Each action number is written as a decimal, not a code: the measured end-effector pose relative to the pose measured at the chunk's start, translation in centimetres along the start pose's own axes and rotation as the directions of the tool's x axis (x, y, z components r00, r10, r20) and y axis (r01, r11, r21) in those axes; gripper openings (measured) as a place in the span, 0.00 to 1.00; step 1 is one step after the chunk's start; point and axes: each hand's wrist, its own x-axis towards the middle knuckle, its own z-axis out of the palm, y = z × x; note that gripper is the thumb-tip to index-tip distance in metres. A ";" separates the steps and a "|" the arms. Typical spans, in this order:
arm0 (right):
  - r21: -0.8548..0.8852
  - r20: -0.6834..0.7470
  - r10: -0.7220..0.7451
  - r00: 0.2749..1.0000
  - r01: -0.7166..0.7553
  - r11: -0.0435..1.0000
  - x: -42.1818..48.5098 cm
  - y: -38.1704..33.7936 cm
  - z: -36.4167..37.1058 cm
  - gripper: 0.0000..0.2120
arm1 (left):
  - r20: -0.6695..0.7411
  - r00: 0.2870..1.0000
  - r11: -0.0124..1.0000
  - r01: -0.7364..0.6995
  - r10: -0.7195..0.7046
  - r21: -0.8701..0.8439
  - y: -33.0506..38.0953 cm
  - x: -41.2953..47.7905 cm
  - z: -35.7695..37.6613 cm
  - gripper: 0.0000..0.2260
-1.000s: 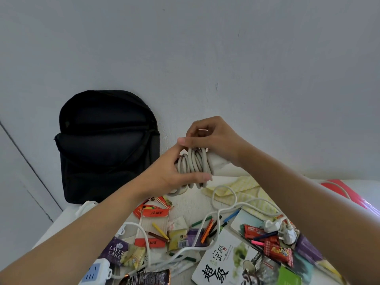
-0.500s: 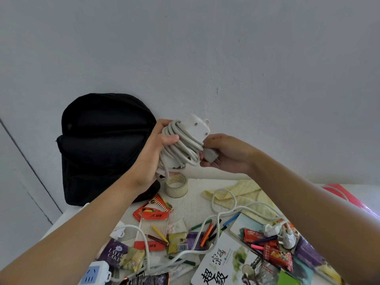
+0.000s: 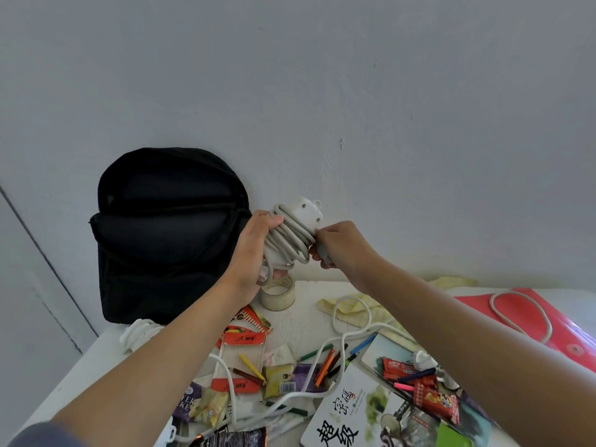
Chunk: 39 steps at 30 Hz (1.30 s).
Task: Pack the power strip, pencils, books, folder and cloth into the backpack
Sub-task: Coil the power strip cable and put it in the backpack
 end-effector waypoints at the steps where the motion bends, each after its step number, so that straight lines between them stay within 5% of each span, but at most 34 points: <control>1: -0.038 -0.017 -0.001 1.000 0.000 0.999 0.1 0.0 0.0 0.17 | 0.034 0.999 0.999 0.033 -0.032 -0.022 -0.1 0.0 -0.1 0.14; 7: -0.076 0.079 0.043 0.996 -0.037 0.996 -0.9 -0.8 -0.5 0.12 | 0.051 0.998 0.998 0.036 -0.033 -0.060 -0.8 0.3 -0.3 0.39; 16: -0.118 0.069 0.086 0.994 -0.077 0.990 -1.3 -0.8 0.5 0.15 | 0.050 0.993 0.977 0.111 -0.104 -0.183 -1.7 0.7 -0.2 0.30; 22: 0.129 0.054 0.142 0.988 -0.148 0.981 -1.1 0.2 0.8 0.16 | -0.082 0.990 0.973 0.098 -0.118 -0.210 -1.9 0.7 0.6 0.26; 26: 0.435 0.216 0.069 0.974 -0.160 0.886 -1.2 -0.4 1.8 0.21 | -0.184 0.983 1.000 0.011 -0.014 -0.020 -1.9 0.8 0.5 0.26; 29: 0.403 0.169 0.009 0.986 -0.077 0.912 -0.8 -0.8 3.1 0.21 | -0.203 0.975 0.970 -0.041 0.092 0.238 -1.8 1.0 -0.4 0.27; 32: 0.418 0.133 -0.043 0.990 -0.016 0.908 -0.1 -1.1 4.7 0.23 | -0.256 0.944 0.832 -0.033 0.208 0.554 -1.3 1.1 -1.4 0.27; 39: 0.433 0.311 -0.112 0.944 -0.036 0.900 2.3 -2.0 8.7 0.28 | -0.338 0.864 0.679 -0.007 0.374 0.734 0.0 2.1 -7.4 0.28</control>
